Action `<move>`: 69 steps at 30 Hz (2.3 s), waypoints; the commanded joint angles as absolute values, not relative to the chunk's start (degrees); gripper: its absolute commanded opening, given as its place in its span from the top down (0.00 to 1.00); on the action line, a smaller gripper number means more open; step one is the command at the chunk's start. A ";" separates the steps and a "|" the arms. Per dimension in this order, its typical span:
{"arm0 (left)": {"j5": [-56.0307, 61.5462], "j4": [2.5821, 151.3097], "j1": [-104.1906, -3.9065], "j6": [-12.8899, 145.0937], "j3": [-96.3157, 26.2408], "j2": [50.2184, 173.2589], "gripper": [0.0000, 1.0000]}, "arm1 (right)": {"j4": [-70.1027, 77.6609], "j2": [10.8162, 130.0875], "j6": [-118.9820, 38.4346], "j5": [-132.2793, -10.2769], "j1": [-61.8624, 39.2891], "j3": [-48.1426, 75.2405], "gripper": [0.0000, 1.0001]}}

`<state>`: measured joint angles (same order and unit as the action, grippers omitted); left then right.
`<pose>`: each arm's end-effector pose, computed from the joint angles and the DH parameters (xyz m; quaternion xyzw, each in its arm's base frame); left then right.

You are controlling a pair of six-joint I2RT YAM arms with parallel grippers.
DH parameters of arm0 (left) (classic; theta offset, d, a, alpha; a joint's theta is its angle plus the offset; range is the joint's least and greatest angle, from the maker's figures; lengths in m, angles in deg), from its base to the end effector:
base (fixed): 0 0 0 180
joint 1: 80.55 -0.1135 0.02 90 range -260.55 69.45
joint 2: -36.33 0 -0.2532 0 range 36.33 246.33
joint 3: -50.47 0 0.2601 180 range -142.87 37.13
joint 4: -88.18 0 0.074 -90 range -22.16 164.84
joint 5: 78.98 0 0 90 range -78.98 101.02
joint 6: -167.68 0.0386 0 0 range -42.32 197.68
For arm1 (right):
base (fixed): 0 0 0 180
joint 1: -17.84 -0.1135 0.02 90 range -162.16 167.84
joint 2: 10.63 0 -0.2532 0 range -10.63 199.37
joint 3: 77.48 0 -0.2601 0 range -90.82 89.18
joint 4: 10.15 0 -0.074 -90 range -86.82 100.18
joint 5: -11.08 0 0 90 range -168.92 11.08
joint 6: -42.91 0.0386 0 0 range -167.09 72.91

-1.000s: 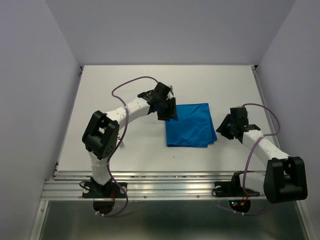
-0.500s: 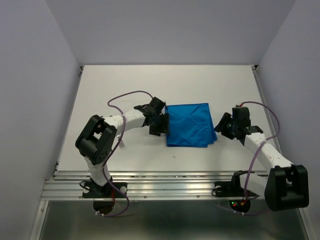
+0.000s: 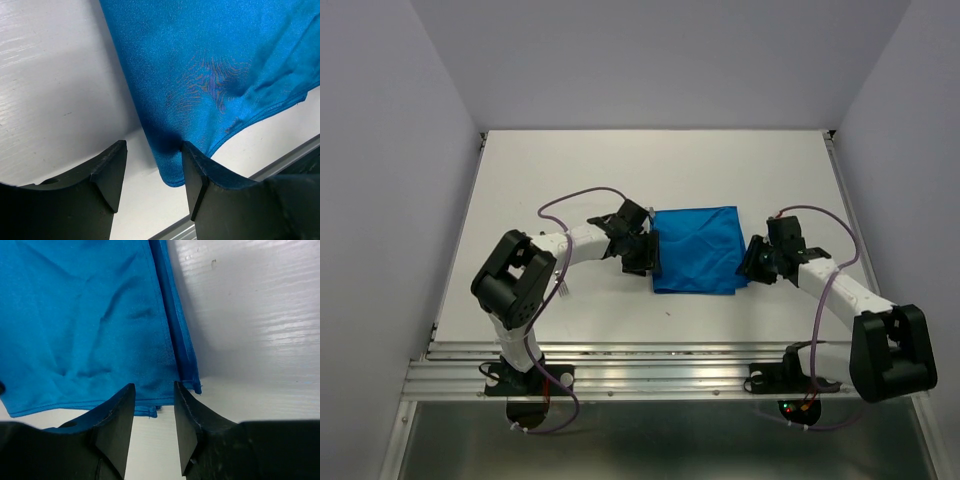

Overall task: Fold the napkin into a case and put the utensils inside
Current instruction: Smooth out the square-folded napkin at the center of the board.

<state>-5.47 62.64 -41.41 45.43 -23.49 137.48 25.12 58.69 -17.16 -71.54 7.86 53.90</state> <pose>0.2782 -0.2405 0.1547 0.1021 0.9333 -0.2949 0.1775 0.2323 0.0459 0.1654 0.1467 0.9431 0.1575 0.2535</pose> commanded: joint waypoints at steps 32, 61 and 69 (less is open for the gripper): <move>-0.15 66.05 -32.82 52.02 -14.02 128.53 0.50 | 23.75 63.82 -15.27 -76.19 5.71 53.24 0.83; 7.50 70.18 -32.30 49.56 -14.20 130.90 0.68 | 22.79 64.34 -14.39 -75.93 5.71 54.38 0.66; 7.33 70.18 -32.21 49.73 -14.64 131.87 0.68 | 21.38 64.69 -15.45 -72.33 5.71 55.17 0.71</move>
